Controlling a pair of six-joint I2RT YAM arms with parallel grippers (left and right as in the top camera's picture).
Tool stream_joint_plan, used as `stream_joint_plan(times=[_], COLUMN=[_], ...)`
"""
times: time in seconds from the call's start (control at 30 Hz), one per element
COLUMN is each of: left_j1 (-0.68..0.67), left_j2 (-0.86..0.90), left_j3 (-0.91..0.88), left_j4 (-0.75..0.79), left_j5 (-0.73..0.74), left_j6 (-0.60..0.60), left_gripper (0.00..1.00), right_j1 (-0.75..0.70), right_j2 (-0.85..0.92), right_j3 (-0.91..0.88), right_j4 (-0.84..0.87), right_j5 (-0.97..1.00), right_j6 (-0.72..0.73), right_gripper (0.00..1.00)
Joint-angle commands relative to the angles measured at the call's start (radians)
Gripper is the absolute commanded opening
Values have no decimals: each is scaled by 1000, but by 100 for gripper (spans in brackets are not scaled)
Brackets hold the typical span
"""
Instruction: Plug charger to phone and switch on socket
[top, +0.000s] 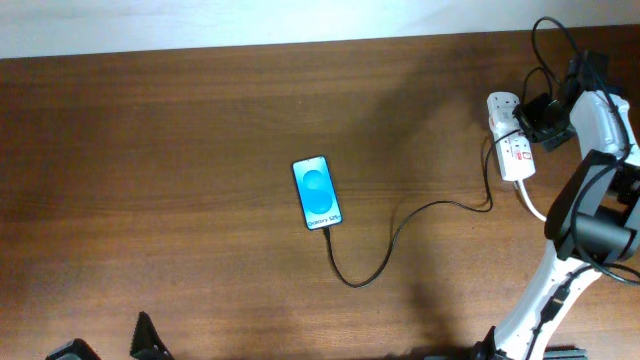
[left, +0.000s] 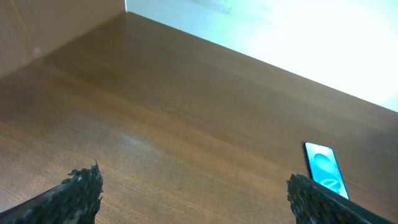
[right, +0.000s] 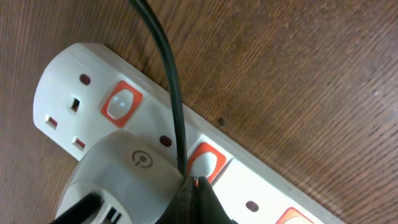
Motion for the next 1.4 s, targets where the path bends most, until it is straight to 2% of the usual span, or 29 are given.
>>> stream_joint_plan(times=[0.0,0.4,0.53,0.73,0.8,0.9,0.93,1.0,1.07,1.1,1.23,1.37], left_j1=[-1,-1,-2,-2,-2,-2,-2,-2,-1,-1,-1,-1], left_j2=[-30,-31,-104,-103,-103,-103,-103,-103,-102,-102,-102,-102], left_j3=[-7,-7,-1,-2,-2,-2,-2,-2,-3,-14,-95,-274], left_j4=[7,7,0,1,1,2,2,8,25,135,465,643], left_j5=[-13,-13,-14,-14,-13,17,16,5,-3,-46,-51,-66], left_j6=[8,8,5,5,5,5,5,5,5,5,5,4], left_gripper=[99,99,99,99,99,99,100,99,99,99,99,99], right_j1=[-3,15,27,51,48,16,5,7,18,26,47,60], right_j2=[18,90,122,130,126,56,1,-125,-257,-373,-587,-706], right_j3=[8,8,8,8,10,10,10,10,10,10,10,10], right_j4=[29,17,-13,-28,-26,-118,-162,-203,-208,-191,-153,-155], right_j5=[-51,-80,-80,-64,-61,7,98,232,285,290,288,260], right_j6=[8,8,7,7,-52,-57,-68,-150,-206,-211,-215,-236], right_gripper=[4,4,4,4,4,4,4,4,4,4,4,4])
